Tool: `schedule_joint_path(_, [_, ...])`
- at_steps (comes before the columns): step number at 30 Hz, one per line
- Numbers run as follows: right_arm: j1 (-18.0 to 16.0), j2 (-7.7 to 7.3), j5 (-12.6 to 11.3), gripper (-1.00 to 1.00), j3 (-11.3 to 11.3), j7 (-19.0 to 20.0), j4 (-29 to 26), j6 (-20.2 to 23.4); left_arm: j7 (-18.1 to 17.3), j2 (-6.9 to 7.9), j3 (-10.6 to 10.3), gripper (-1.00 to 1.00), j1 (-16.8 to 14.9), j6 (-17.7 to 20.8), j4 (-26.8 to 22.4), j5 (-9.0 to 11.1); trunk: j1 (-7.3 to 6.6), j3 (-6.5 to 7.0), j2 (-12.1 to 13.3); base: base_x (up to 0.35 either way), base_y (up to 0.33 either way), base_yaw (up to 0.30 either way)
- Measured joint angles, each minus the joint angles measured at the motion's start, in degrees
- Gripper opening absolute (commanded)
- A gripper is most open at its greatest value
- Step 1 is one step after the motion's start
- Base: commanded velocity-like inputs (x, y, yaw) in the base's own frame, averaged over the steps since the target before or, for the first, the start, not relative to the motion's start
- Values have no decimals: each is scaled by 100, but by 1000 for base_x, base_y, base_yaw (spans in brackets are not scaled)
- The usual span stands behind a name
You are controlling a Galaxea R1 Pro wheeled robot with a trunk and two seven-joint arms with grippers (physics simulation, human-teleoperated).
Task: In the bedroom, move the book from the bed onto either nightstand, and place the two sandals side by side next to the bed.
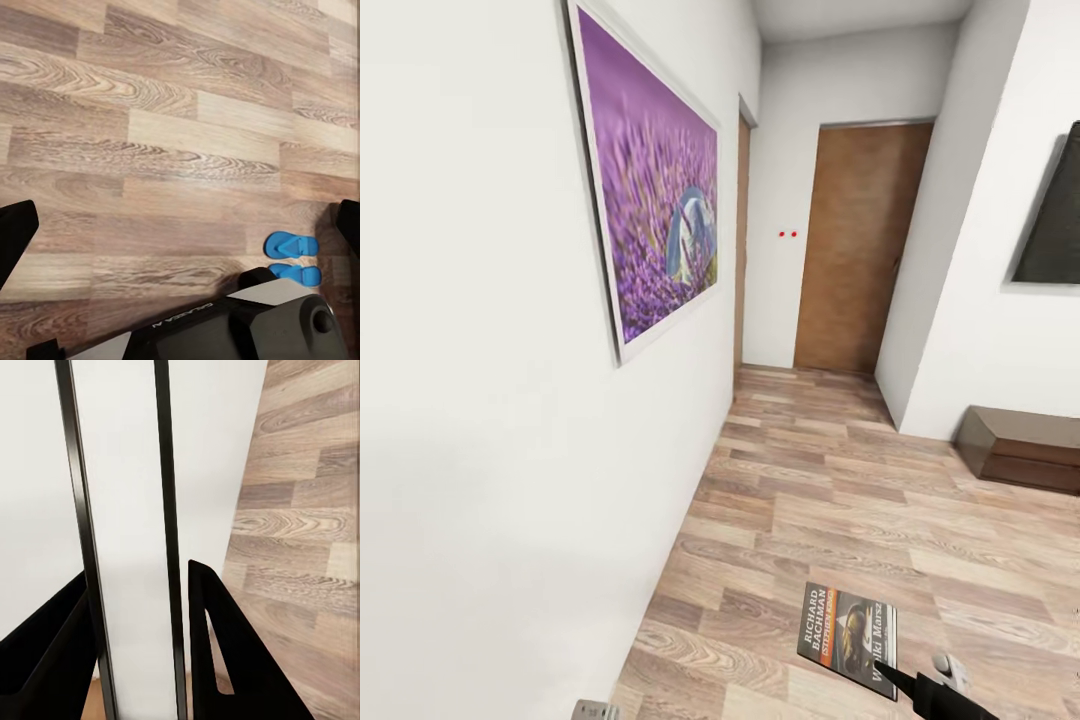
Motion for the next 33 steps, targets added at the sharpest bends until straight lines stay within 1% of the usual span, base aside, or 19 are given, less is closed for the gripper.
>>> schedule_joint_path(3, [1,0,1,-100,2,0,0,-2,0,0,0,100,0,0,0,0,0,0,0,0,0,-153])
schedule_joint_path(11, [-3,1,2,-100,6,-1,2,0,-1,1,3,100,1,-9,-1,0,-1,0,0,43,0,-23])
schedule_joint_path(33, [0,1,7,-100,21,-1,3,-5,-1,4,1,100,1,-9,-1,0,-3,-1,-1,301,0,-1])
